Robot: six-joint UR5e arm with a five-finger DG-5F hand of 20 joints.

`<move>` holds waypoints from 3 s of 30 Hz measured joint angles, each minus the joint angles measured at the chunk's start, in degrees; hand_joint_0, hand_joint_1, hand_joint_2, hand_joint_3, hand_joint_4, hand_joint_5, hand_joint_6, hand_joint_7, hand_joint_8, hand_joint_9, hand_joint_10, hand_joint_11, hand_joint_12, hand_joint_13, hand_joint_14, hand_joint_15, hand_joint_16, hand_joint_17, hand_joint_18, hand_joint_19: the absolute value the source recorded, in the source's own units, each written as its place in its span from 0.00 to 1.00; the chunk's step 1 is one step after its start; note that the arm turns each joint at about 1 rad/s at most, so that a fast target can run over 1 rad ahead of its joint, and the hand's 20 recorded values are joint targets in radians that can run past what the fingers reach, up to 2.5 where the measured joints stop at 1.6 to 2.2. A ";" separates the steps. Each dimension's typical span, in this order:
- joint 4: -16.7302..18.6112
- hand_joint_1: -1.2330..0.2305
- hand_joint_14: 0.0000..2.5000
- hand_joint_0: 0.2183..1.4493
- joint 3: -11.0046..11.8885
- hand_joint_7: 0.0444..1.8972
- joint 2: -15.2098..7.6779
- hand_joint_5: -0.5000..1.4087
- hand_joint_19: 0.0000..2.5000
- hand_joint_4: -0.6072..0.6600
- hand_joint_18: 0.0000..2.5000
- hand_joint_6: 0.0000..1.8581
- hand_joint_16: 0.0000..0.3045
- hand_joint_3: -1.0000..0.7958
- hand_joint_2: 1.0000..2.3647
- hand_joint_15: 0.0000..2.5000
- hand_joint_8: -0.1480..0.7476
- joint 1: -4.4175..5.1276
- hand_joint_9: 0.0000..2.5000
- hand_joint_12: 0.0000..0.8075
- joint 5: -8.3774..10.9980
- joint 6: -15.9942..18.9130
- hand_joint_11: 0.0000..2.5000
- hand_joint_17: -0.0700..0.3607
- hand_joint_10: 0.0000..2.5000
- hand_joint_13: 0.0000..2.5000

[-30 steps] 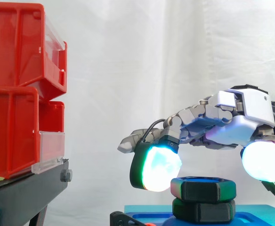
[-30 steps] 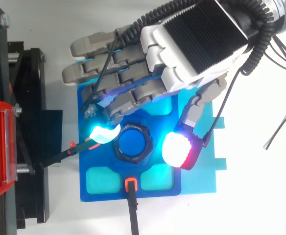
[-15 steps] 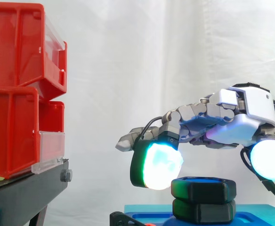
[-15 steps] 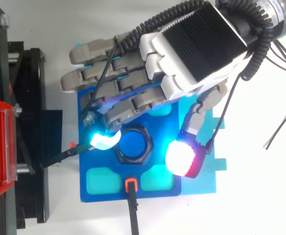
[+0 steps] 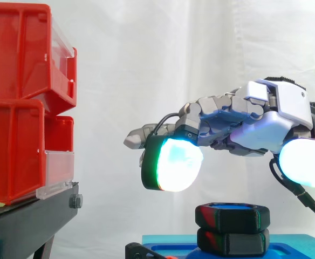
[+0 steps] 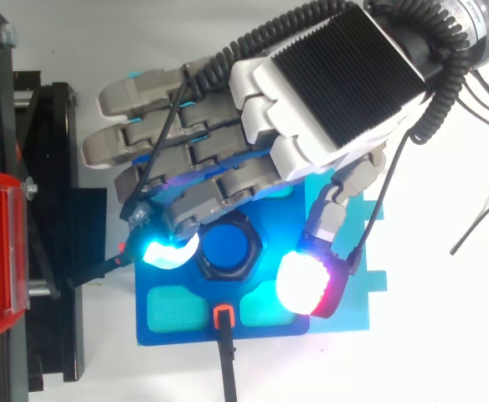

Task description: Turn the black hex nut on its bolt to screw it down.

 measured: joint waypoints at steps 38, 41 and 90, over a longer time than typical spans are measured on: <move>3.05 0.32 0.00 0.22 -3.13 0.46 -0.06 0.15 0.04 0.64 0.00 0.27 0.14 0.28 0.00 0.02 0.47 3.34 0.13 0.44 3.69 -0.44 0.15 0.39 0.00 0.05; 2.79 0.36 0.00 0.19 -3.14 0.45 -0.04 0.15 0.05 0.65 0.00 0.27 0.15 0.28 0.00 0.01 0.49 3.22 0.13 0.45 3.61 -0.98 0.16 0.40 0.00 0.05; -1.50 0.38 0.00 0.25 -3.14 0.56 -0.03 0.17 0.04 0.66 0.00 0.27 0.12 0.35 0.01 0.00 0.48 1.89 0.15 0.40 3.86 -4.18 0.15 0.35 0.00 0.05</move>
